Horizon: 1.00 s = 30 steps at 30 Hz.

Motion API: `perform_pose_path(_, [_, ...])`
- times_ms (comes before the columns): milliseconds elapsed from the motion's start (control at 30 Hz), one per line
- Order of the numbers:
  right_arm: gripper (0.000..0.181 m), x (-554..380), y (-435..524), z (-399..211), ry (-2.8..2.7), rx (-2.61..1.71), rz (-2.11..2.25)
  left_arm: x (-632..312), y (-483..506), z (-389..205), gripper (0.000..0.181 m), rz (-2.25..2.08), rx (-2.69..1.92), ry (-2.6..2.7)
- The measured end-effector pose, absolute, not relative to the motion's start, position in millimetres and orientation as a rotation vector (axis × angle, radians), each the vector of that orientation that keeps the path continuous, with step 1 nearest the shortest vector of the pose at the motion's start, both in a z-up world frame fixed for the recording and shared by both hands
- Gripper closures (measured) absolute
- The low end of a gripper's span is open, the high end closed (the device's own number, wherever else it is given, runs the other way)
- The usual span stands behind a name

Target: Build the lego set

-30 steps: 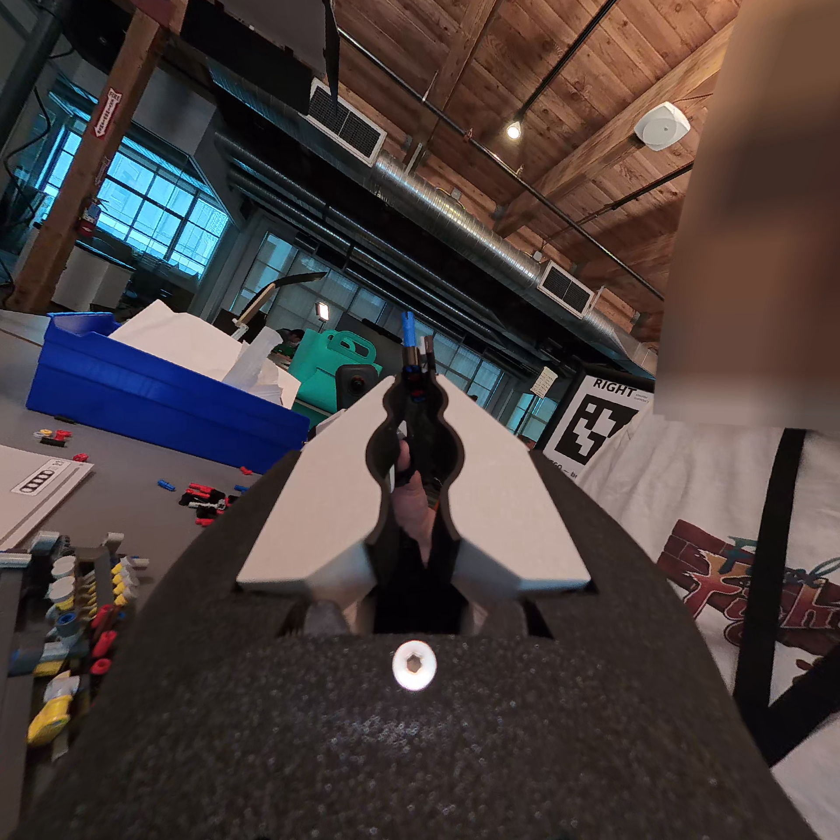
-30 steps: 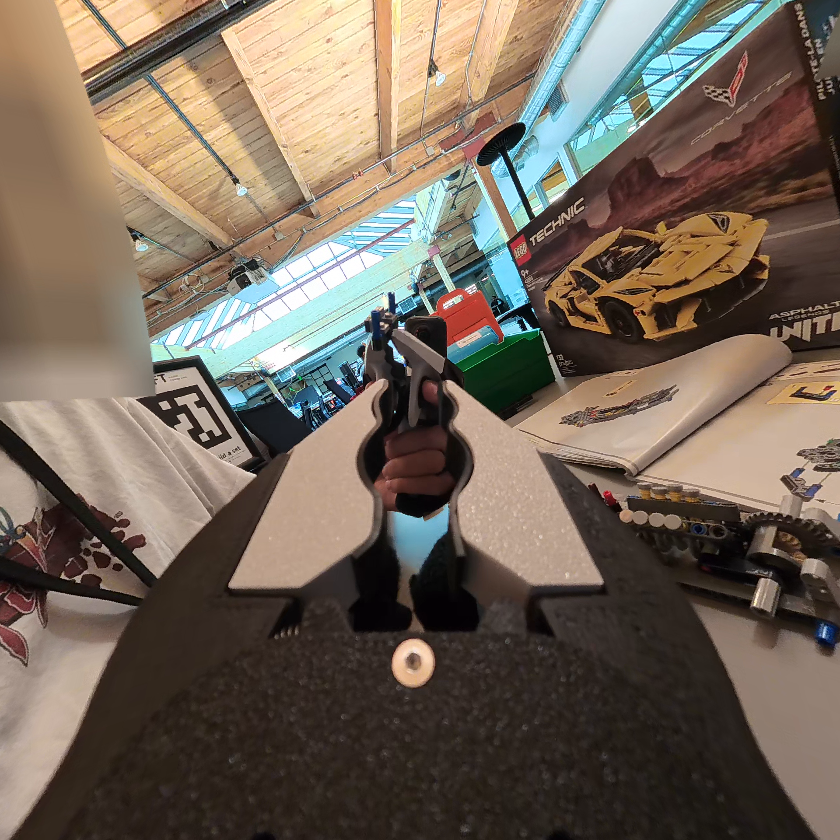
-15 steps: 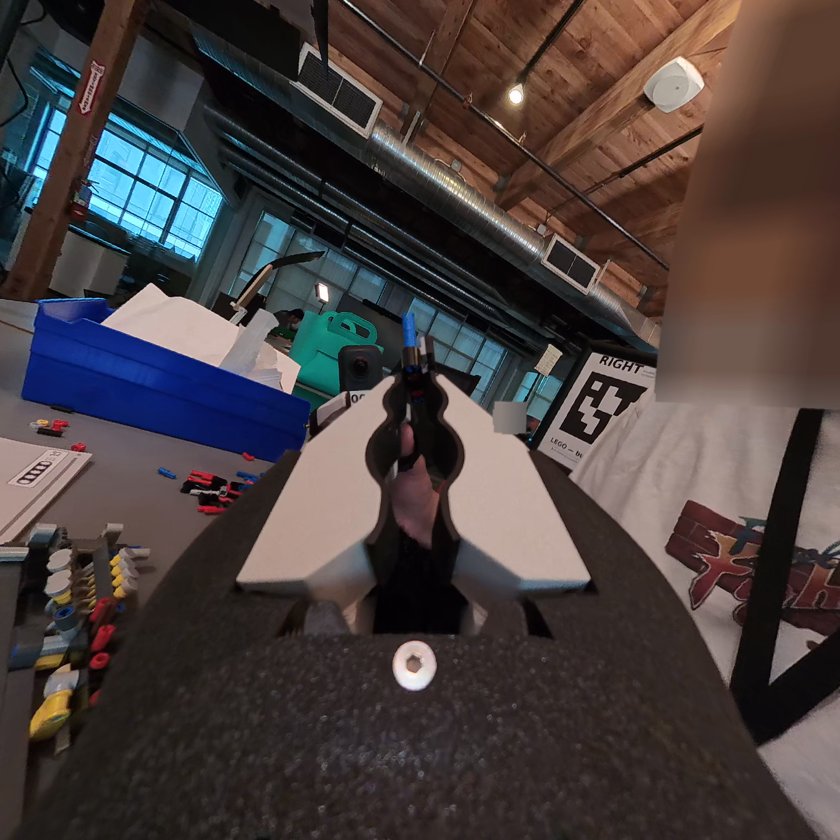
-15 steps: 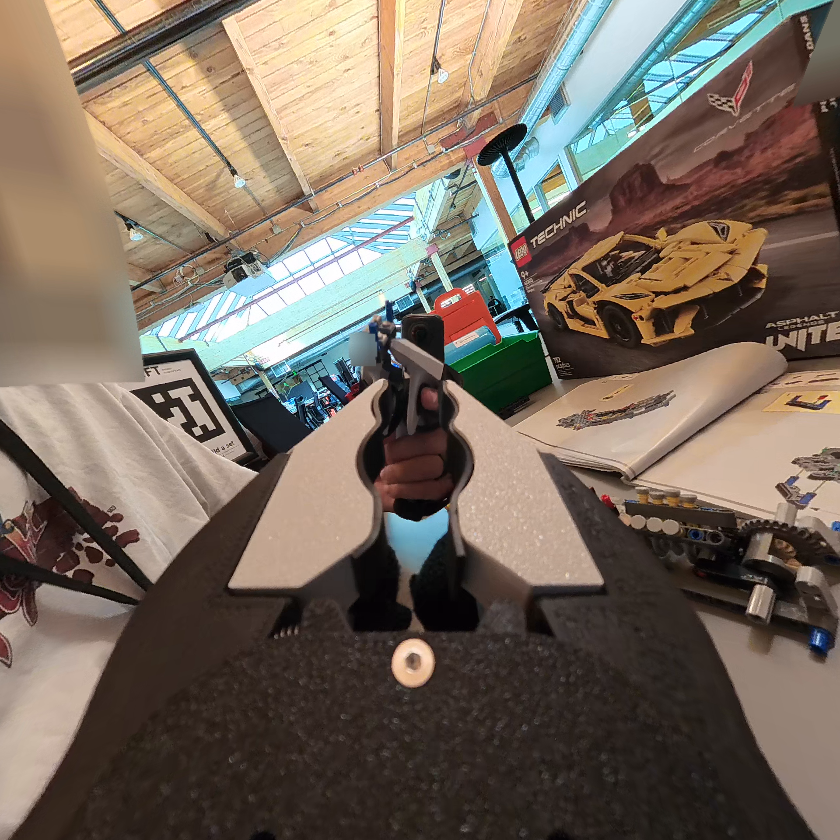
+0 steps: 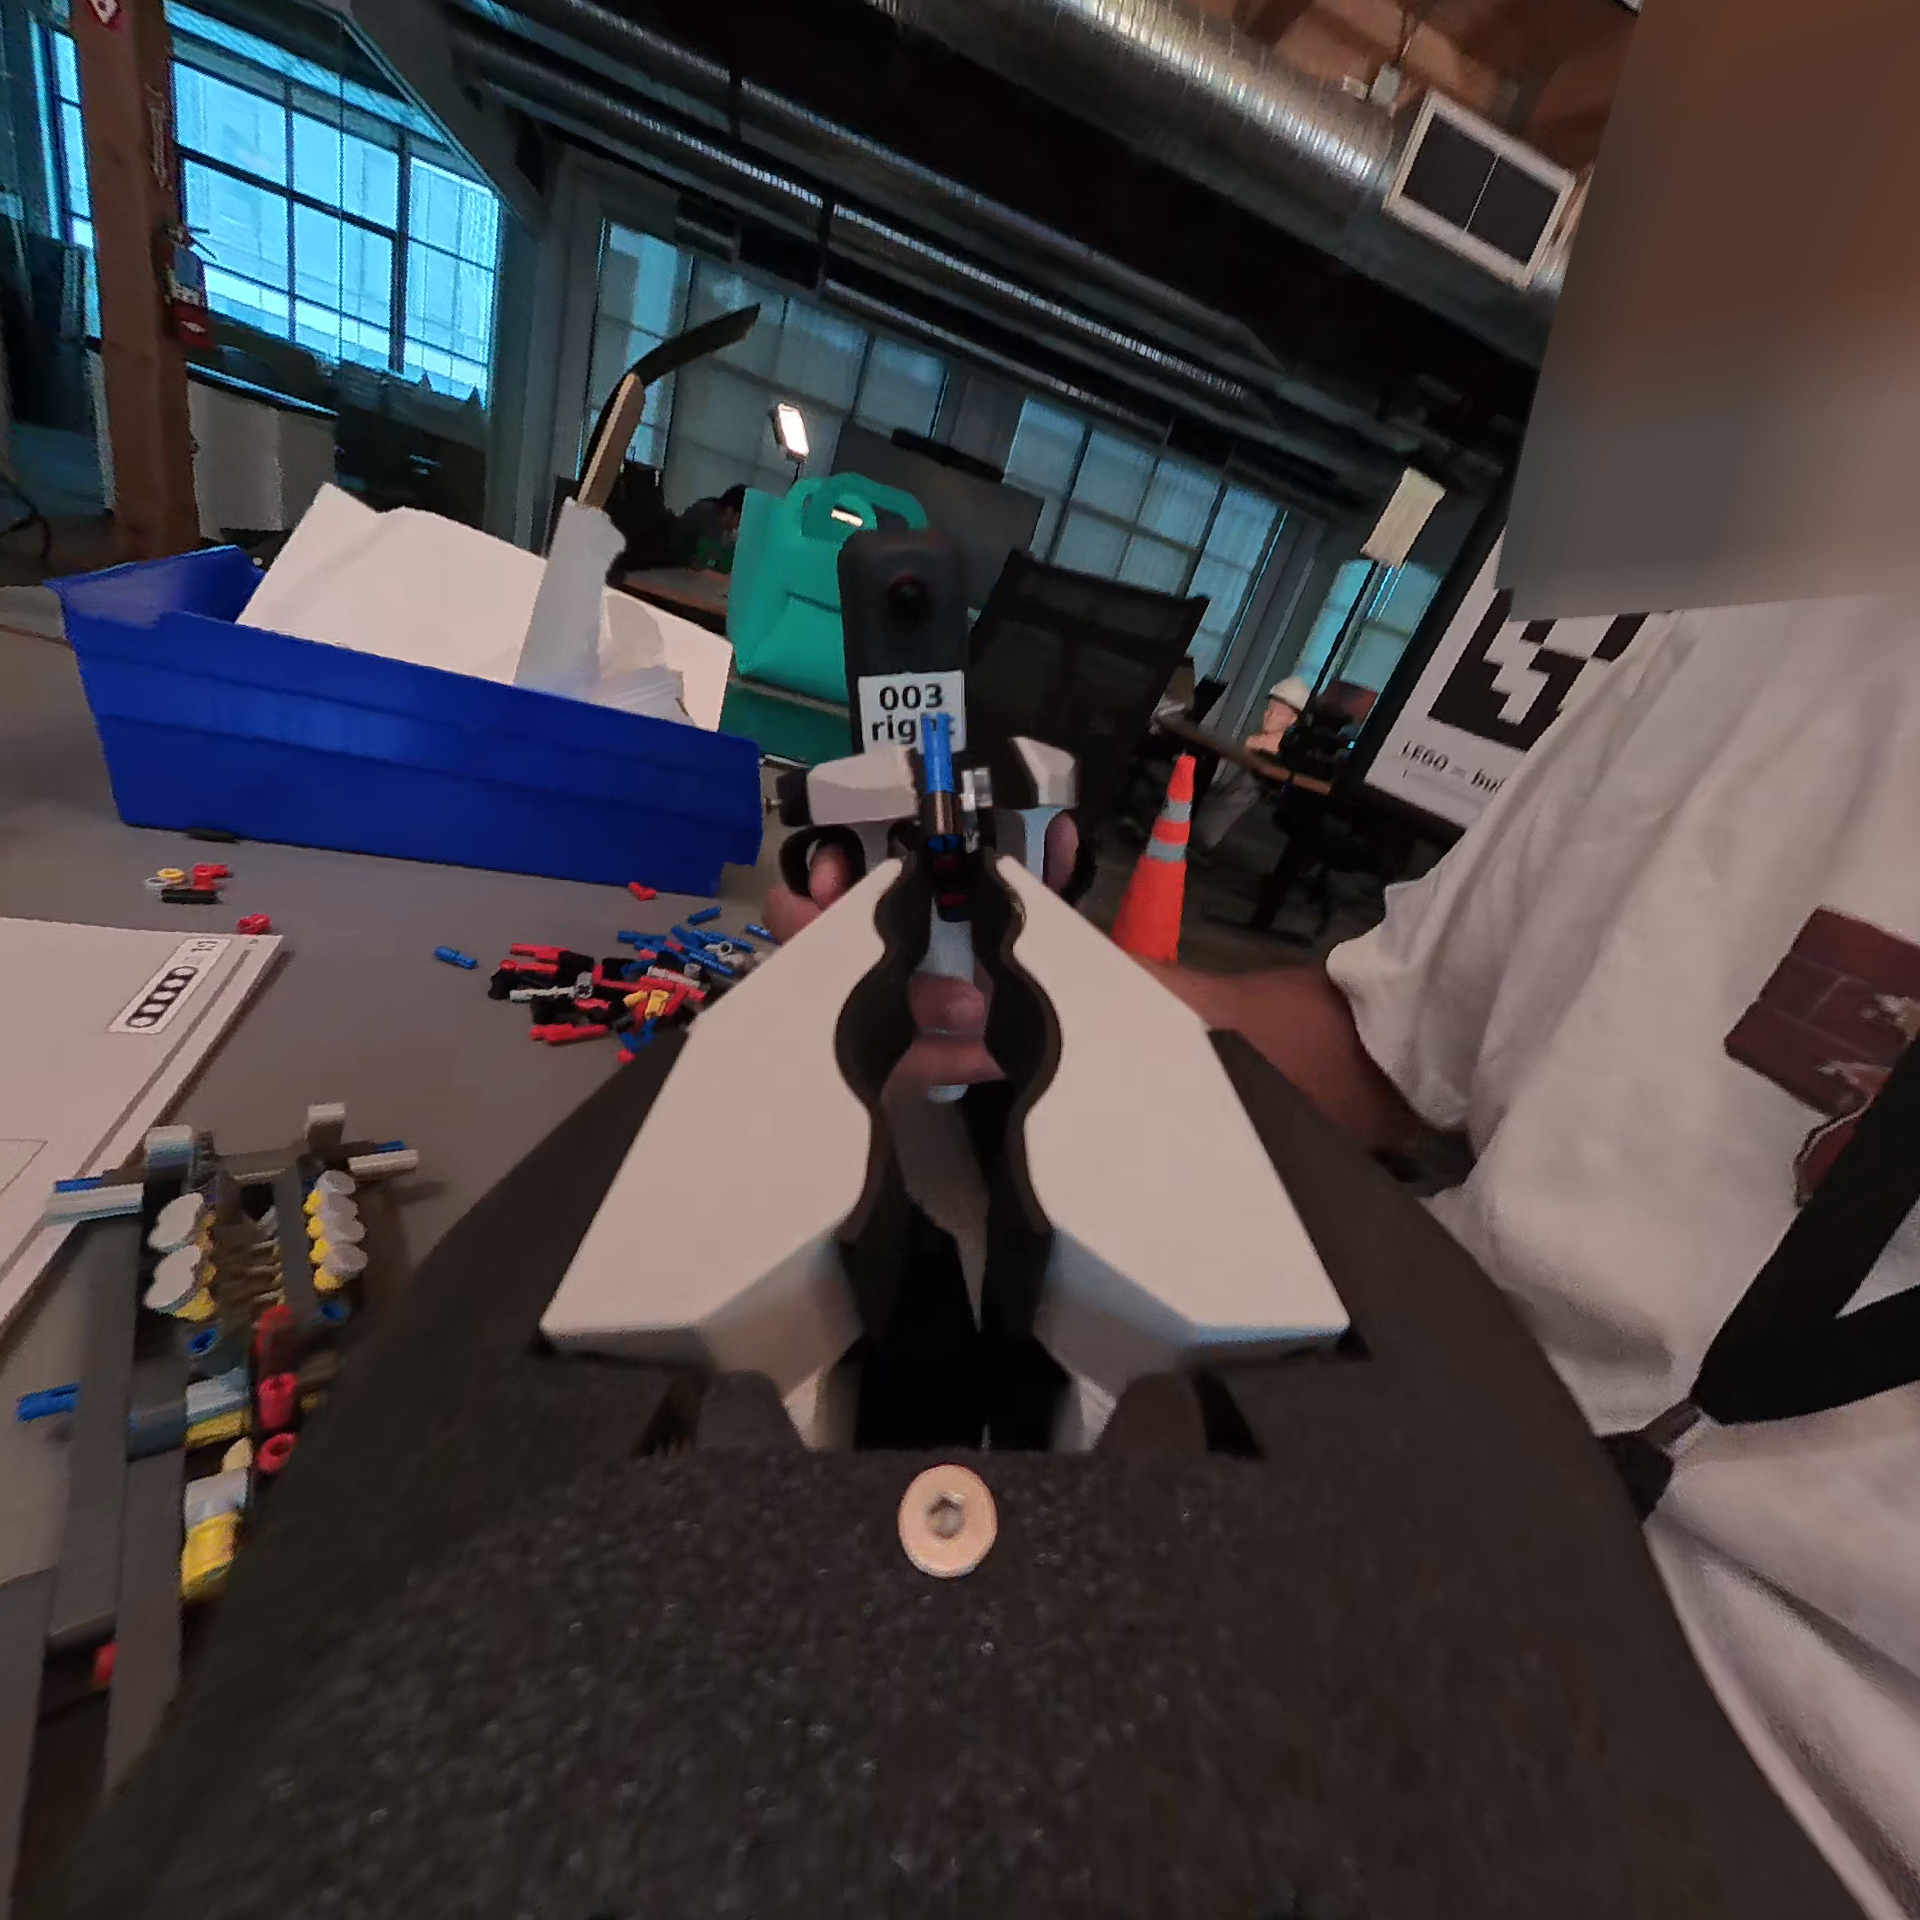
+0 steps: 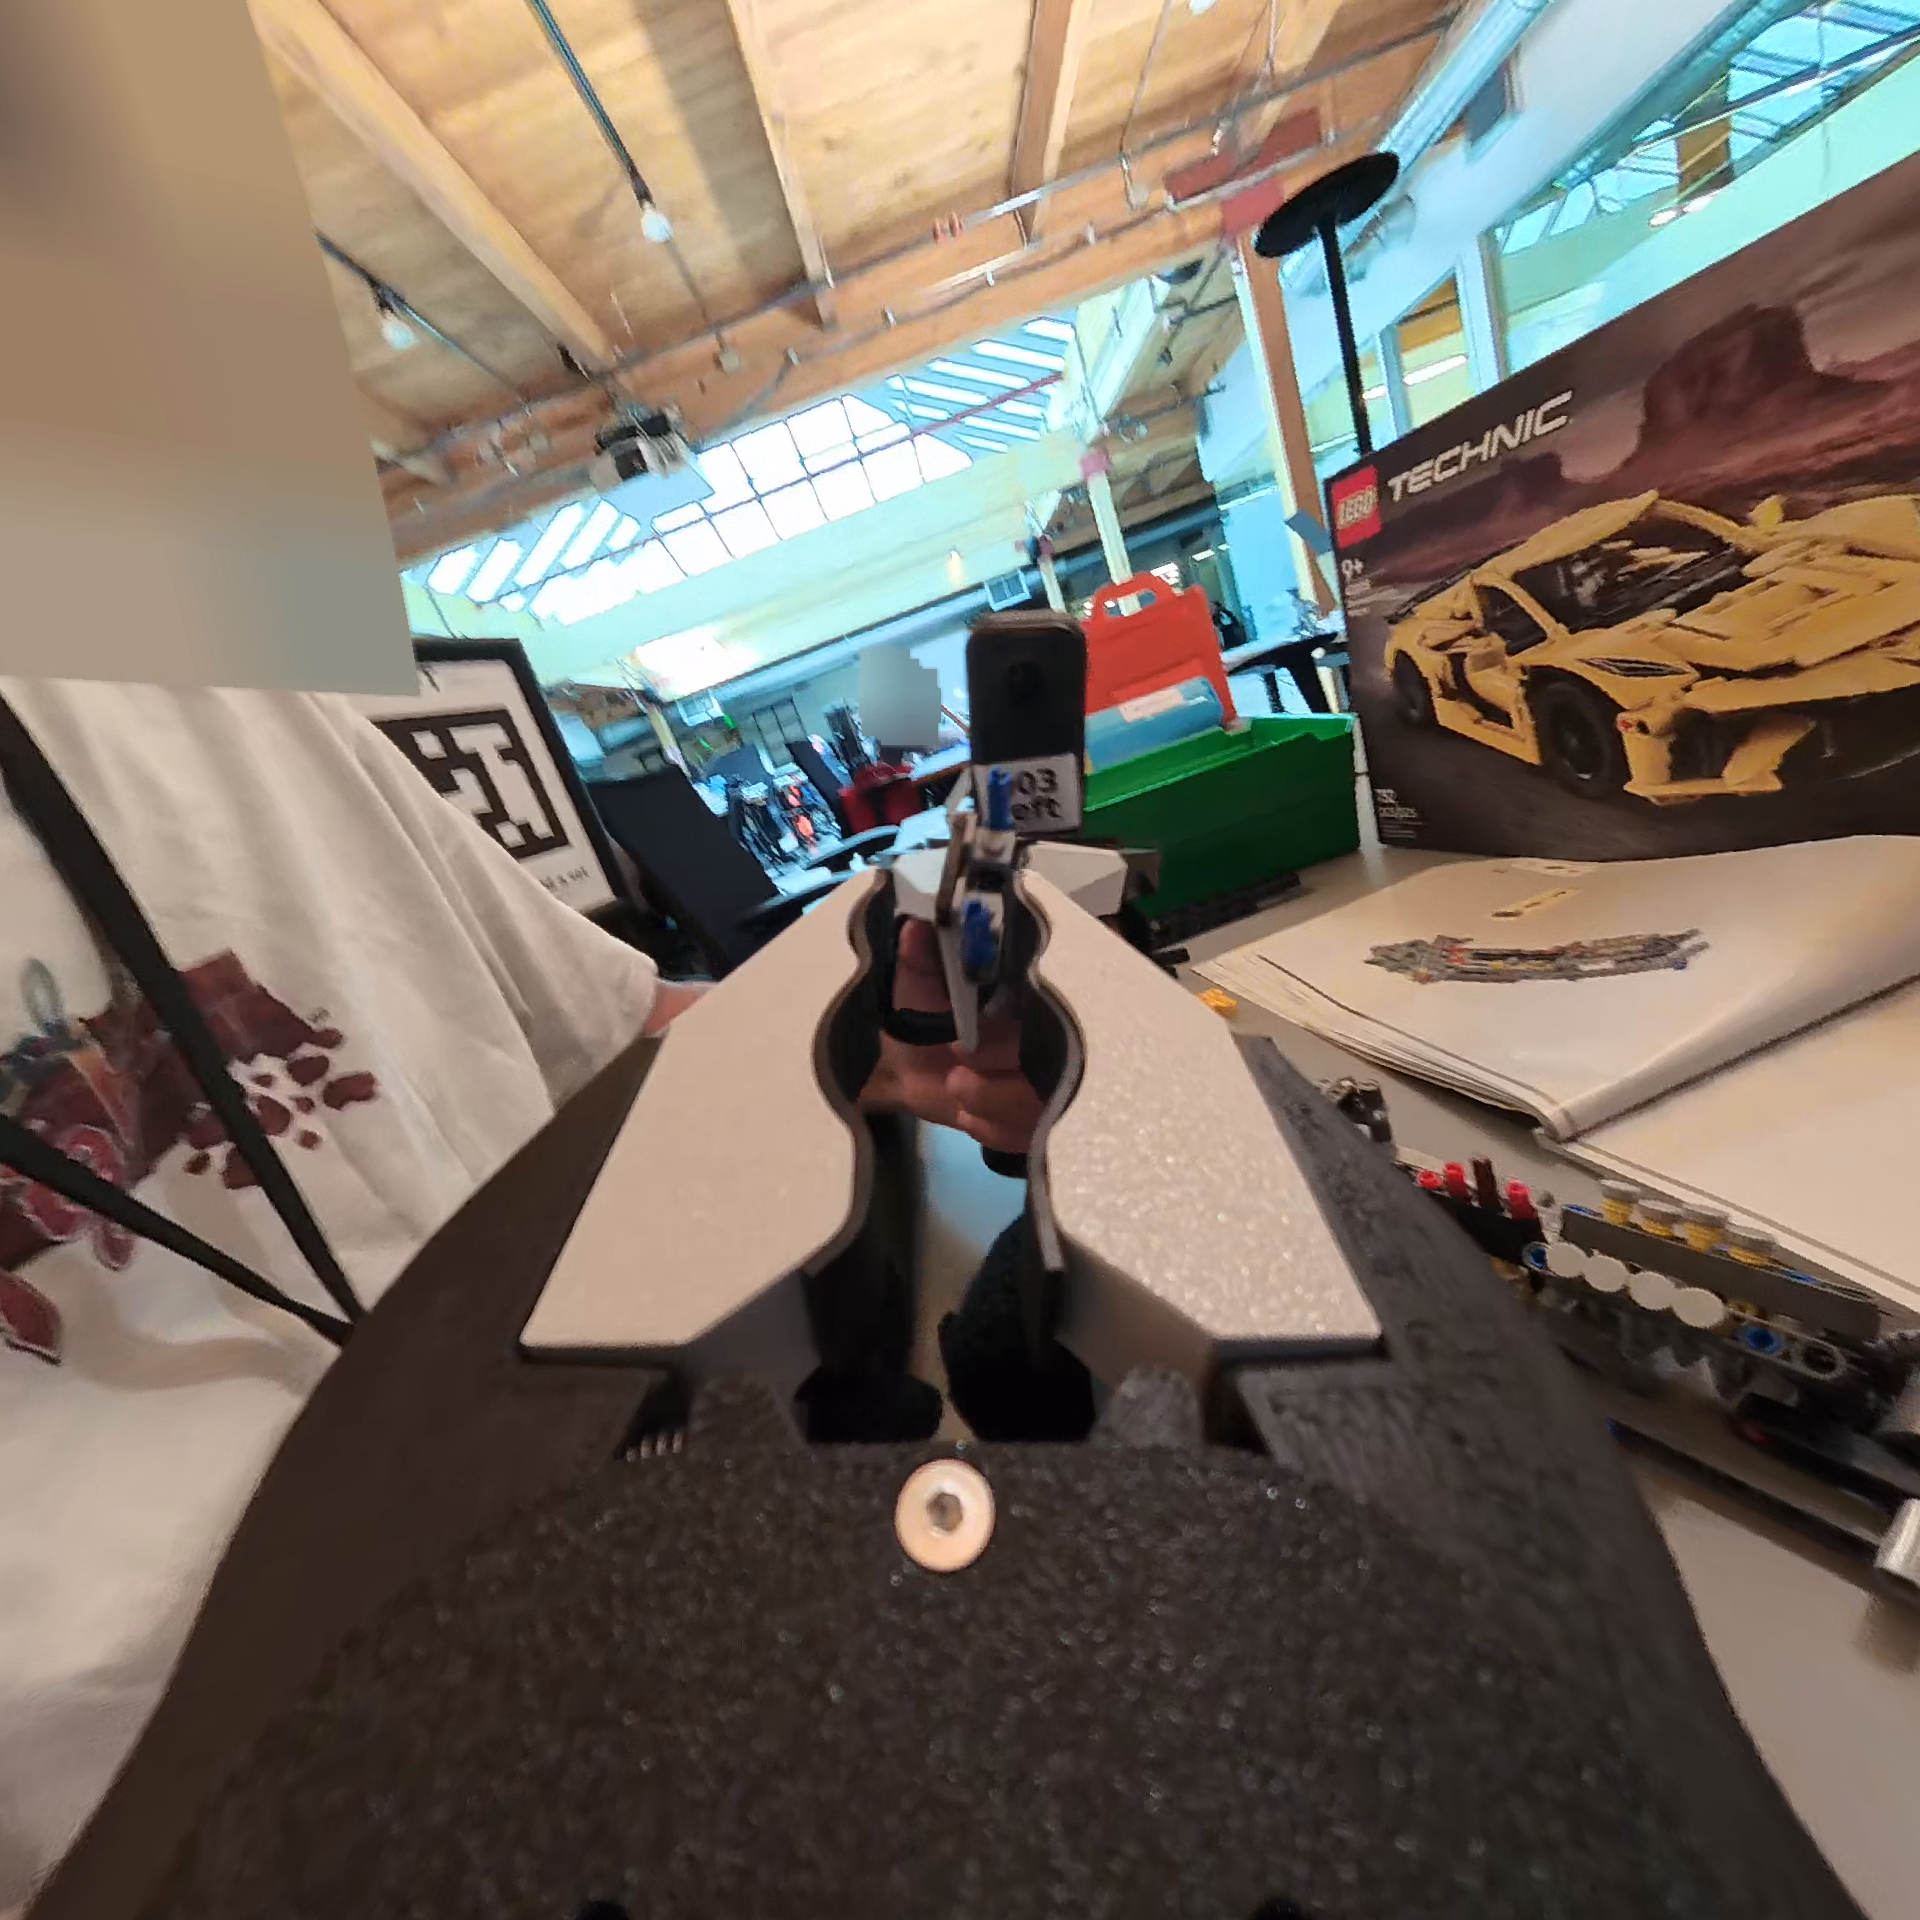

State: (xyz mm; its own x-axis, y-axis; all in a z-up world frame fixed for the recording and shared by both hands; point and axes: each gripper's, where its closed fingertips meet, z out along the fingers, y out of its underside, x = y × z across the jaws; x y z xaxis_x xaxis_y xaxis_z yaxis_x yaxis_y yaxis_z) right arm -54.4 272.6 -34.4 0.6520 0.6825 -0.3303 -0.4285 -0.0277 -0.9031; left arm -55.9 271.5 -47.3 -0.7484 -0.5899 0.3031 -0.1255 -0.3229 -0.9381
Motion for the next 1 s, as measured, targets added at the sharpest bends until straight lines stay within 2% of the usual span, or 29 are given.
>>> perform_pose_path(267, [0.17, -59.6, 278.2, -48.3, -0.291, -1.409, 0.797, -53.3, 264.4, -60.2, 0.176, -2.034, -0.921, 1.694])
perform_pose_path(533, [0.17, -50.9, 287.5, -62.3, -0.291, -1.489, 0.633, -45.4, 274.0, -73.2, 0.175, -1.895, -1.006, 1.729])
perform_pose_path(800, [0.172, -43.7, 294.4, -74.1, -0.403, -1.501, 0.293, -42.0, 286.7, -89.2, 0.175, -1.662, -1.04, 1.809])
perform_pose_path(1000, [0.177, -47.5, 296.6, -88.5, -0.412, -1.575, 0.294, -40.4, 290.4, -102.6, 0.175, -1.507, -1.014, 1.876])
